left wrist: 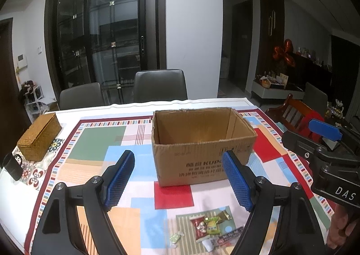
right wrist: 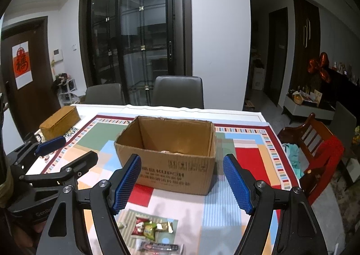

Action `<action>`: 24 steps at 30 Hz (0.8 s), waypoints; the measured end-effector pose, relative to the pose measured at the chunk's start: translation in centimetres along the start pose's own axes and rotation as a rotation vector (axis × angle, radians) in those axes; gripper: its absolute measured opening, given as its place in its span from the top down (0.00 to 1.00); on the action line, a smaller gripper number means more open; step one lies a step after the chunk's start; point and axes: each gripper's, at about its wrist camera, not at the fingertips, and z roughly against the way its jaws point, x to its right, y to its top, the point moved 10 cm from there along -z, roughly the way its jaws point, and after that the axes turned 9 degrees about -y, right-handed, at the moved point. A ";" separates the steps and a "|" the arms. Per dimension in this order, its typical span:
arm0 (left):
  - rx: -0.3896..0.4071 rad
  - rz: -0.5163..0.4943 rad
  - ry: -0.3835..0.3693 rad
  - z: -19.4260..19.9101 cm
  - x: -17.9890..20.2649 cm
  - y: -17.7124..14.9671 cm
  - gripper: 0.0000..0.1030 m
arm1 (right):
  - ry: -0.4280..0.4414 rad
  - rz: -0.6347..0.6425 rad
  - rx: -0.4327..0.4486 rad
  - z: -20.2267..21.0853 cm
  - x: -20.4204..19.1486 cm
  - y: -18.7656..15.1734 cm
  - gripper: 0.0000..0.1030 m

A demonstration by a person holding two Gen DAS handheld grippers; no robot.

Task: Organize snacks
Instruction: 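Withdraw both open tools from the box back toward the snack pile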

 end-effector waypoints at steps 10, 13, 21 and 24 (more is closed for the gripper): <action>-0.019 0.001 -0.009 1.6 -0.3 -3.0 0.22 | -0.009 0.006 -0.024 1.5 -1.0 -2.5 0.26; -0.026 -0.006 -0.011 1.9 -0.6 -3.7 0.22 | -0.013 0.000 -0.033 1.8 -1.3 -3.3 0.26; -0.057 -0.019 -0.029 1.8 -0.4 -5.9 0.22 | -0.030 -0.020 -0.067 2.3 -1.7 -6.0 0.26; -0.068 -0.024 -0.035 1.5 -0.2 -6.7 0.22 | -0.041 -0.028 -0.082 2.3 -1.7 -7.0 0.26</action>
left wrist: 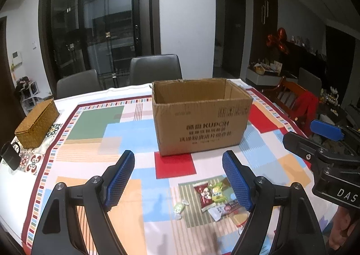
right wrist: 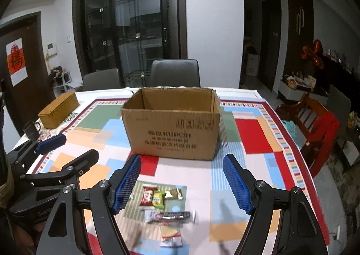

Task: Organize snacks
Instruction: 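Withdraw both open tools from the box back toward the snack pile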

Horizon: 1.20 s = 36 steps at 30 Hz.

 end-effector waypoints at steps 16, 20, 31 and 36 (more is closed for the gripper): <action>-0.053 -0.013 -0.003 -1.5 -0.2 -4.4 0.22 | -0.025 -0.016 -0.064 -0.8 -0.5 -4.5 0.26; -0.056 -0.025 0.003 -1.9 -0.5 -5.2 0.22 | -0.040 -0.022 -0.077 -1.2 -0.5 -5.7 0.26; -0.099 -0.034 -0.016 -3.6 -1.0 -8.2 0.22 | -0.071 -0.036 -0.115 -2.9 -0.8 -8.9 0.26; -0.120 -0.032 -0.031 -4.5 -1.3 -9.4 0.22 | -0.086 -0.045 -0.137 -3.7 -0.9 -10.5 0.26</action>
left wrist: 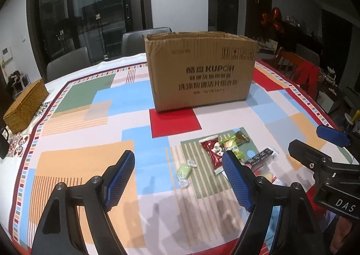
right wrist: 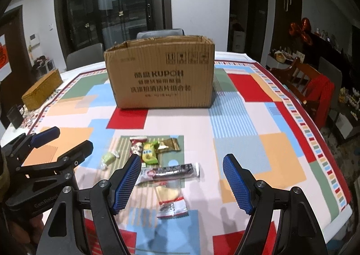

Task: Organize snacks
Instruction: 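Withdraw both open tools from the box back toward the snack pile, then grasp the cheese-wedge packet with the right tool while the left grasps the green candy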

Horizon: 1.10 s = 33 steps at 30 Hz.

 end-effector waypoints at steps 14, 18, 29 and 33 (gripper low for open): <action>-0.056 -0.046 -0.019 -3.1 -0.6 -2.5 0.26 | -0.030 -0.016 -0.051 -2.4 -0.4 -3.2 0.26; -0.076 -0.055 -0.038 -3.9 -0.8 -2.8 0.27 | -0.032 -0.026 -0.094 -3.5 -0.6 -4.2 0.26; -0.118 -0.067 -0.086 -6.1 -1.1 -3.4 0.33 | -0.037 -0.001 -0.153 -5.0 -1.6 -5.9 0.26; -0.135 -0.069 -0.102 -6.9 -0.9 -3.7 0.35 | -0.038 -0.008 -0.178 -5.5 -1.5 -6.3 0.26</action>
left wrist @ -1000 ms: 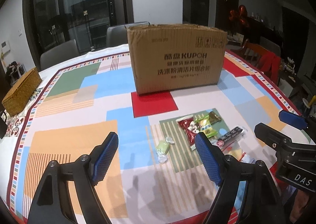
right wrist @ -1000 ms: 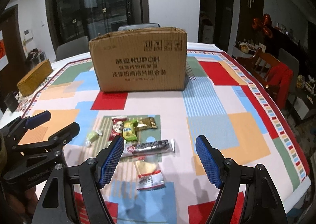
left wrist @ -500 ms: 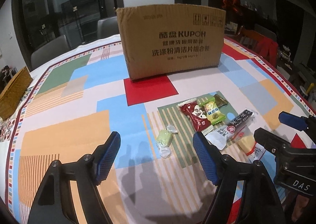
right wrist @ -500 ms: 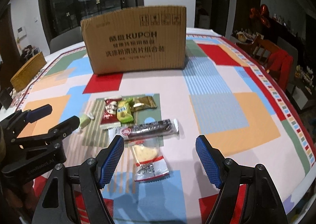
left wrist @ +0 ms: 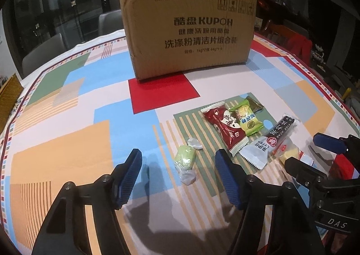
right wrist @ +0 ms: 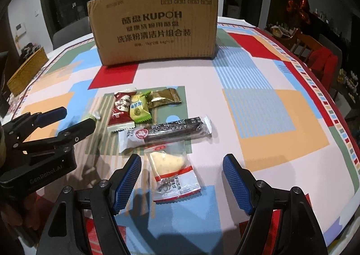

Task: Organize snacks
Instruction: 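Grasp the cheese-wedge packet with the right tool while the left grasps the green candy, then lift the cheese-wedge packet and green candy and carry them over the box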

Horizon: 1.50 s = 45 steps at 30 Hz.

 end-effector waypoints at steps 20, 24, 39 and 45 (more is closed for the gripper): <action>-0.027 0.008 -0.059 -1.4 0.3 -0.1 0.80 | 0.016 0.009 -0.029 -1.0 -0.5 -0.1 0.66; -0.027 0.031 -0.059 -1.3 0.2 -0.2 0.81 | 0.026 0.007 -0.029 -1.0 -0.5 0.0 0.67; -0.016 0.048 -0.028 0.4 0.6 -0.2 0.82 | 0.055 -0.017 -0.006 0.2 0.0 0.6 0.67; -0.003 0.047 -0.008 1.3 1.0 0.3 0.82 | 0.064 -0.027 0.013 0.9 0.3 1.0 0.67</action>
